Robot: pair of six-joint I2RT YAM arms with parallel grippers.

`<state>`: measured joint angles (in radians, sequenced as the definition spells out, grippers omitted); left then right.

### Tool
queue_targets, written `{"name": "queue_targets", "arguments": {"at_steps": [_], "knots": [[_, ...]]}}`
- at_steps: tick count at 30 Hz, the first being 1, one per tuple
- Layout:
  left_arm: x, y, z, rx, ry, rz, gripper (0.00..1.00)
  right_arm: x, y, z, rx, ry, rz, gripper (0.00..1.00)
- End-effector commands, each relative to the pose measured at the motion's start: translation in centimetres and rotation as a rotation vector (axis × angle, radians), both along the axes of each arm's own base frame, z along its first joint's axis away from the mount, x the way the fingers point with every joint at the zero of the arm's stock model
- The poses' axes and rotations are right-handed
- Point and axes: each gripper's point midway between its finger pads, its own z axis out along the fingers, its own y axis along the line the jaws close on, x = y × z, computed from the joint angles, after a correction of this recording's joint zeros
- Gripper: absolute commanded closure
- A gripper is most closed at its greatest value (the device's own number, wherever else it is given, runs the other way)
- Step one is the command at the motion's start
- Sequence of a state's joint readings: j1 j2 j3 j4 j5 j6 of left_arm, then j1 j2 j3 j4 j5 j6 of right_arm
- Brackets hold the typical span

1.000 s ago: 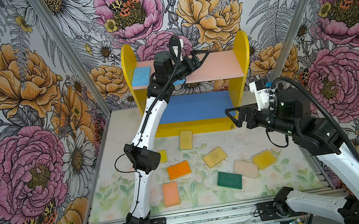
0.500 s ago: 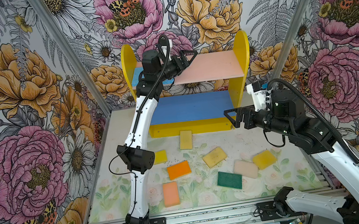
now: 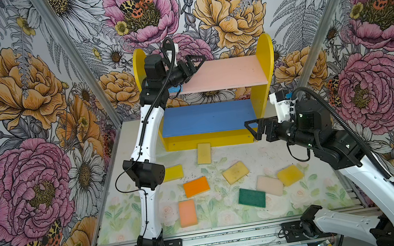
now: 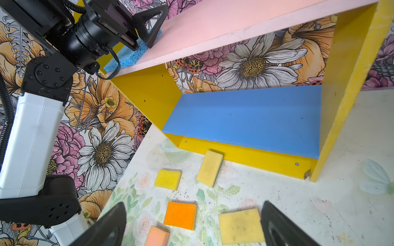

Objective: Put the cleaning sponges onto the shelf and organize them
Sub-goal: 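Push the second blue sponge along the pink shelf with the left gripper, then lower both grippers toward the sponges on the table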

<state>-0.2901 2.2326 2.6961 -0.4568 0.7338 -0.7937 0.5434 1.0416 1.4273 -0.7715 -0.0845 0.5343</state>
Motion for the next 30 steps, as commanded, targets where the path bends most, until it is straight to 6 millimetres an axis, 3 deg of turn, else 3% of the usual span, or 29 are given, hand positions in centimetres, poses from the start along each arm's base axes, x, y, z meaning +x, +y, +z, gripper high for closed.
{"name": "queue_targets", "arguments": {"at_steps": [1, 9, 18, 22, 26, 28, 29, 30], "knots": [[0.1, -0.3, -1.6, 0.019, 0.06, -0.022, 0.01, -0.3, -0.1, 0.8, 0.033, -0.025, 0.002, 0.01], [-0.7, -1.9, 1.7, -0.108, -0.008, -0.103, 0.01, -0.4, -0.3, 0.7, 0.033, -0.025, -0.002, 0.01], [-4.4, -1.4, 6.7, -0.152, -0.113, -0.134, 0.01, -0.9, -0.4, 0.0, 0.039, -0.01, -0.001, 0.01], [-7.8, -0.9, 9.9, -0.16, -0.177, -0.165, 0.01, -0.9, -0.6, -1.1, 0.039, 0.014, -0.011, 0.01], [-13.0, -1.3, 12.4, -0.141, -0.226, -0.227, 0.01, -0.9, -0.6, -2.7, 0.031, 0.046, -0.021, 0.01], [-16.1, -1.8, 12.6, -0.093, -0.241, -0.22, 0.01, -0.9, -0.7, -3.7, 0.023, 0.07, -0.027, 0.01], [-17.2, -1.9, 11.8, -0.057, -0.23, -0.199, 0.01, -1.0, -0.8, -4.2, 0.025, 0.081, -0.031, 0.01], [-19.6, -1.2, 12.0, -0.039, -0.237, -0.184, 0.01, -1.1, -0.9, -4.6, 0.026, 0.091, -0.037, 0.01]]}}
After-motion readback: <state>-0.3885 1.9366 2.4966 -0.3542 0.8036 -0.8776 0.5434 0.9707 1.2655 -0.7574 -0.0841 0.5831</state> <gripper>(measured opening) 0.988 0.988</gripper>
